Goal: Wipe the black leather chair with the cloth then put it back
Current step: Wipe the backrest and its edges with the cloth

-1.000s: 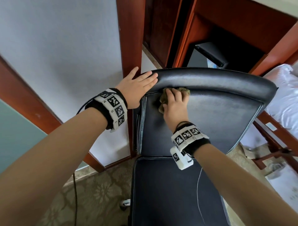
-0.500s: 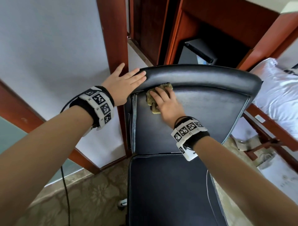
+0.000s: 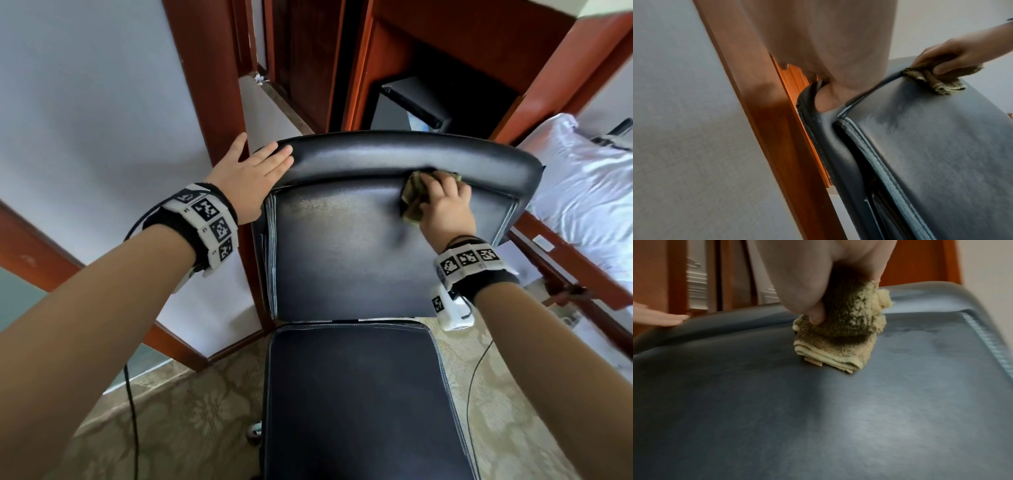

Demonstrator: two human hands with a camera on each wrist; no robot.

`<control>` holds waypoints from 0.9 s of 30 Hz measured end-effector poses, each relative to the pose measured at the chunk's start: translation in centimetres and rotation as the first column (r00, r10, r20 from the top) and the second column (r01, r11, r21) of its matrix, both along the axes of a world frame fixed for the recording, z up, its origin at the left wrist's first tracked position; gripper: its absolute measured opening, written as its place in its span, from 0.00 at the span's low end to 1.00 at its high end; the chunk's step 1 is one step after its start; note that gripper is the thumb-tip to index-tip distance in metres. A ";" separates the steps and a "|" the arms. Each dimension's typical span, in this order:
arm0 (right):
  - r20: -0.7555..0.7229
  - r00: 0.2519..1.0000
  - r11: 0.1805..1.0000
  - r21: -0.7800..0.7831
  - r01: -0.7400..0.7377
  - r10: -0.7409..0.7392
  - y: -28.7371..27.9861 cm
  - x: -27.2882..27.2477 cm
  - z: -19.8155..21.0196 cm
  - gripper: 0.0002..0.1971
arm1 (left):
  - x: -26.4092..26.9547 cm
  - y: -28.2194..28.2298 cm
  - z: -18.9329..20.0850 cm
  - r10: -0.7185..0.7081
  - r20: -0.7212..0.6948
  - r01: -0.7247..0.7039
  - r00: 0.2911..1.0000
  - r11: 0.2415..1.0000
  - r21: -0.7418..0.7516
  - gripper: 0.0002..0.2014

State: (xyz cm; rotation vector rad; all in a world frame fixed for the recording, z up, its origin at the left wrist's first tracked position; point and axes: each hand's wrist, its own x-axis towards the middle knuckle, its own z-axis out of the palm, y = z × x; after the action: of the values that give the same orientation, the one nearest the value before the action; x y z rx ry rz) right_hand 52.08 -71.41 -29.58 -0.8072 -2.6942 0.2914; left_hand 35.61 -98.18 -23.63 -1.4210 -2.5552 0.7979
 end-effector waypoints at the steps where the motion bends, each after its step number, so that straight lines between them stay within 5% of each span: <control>1: -0.014 0.999 0.999 -0.006 0.032 -0.032 0.8 0.7 0.0 0.28 | 0.1 0.1 0.0 0.011 0.007 -0.011 1.000 1.000 0.002 0.41; 10: -0.115 0.951 0.954 -0.126 0.273 -0.287 5.7 4.5 -1.1 0.28 | 1.0 0.7 -0.9 0.092 0.089 -0.100 0.992 0.991 0.093 0.44; 17: -0.173 0.846 0.846 -0.299 0.442 -0.504 5.2 3.9 -1.6 0.27 | 0.8 0.2 -0.9 0.075 0.136 -0.095 0.988 0.985 0.144 0.45; 21: -0.155 0.911 0.912 -0.223 0.344 -0.381 2.2 2.0 -0.6 0.28 | 1.0 0.3 -1.0 0.050 0.166 -0.081 0.985 0.979 0.186 0.43; 24: -0.166 0.979 0.991 -0.093 0.101 -0.115 -2.3 -0.7 -0.3 0.29 | 0.8 0.1 -1.2 0.031 0.156 -0.064 0.987 0.976 0.208 0.42; 27: -0.017 0.994 0.993 -0.023 -0.112 0.111 -7.4 -3.7 0.0 0.31 | 0.6 -0.3 -1.1 0.010 0.148 -0.041 0.989 0.978 0.207 0.41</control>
State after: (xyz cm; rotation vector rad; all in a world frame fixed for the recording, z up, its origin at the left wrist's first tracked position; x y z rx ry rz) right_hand 48.34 -78.83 -29.55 -0.6591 -2.7311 0.3544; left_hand 36.16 -98.46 -24.74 -1.4309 -2.6746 0.4247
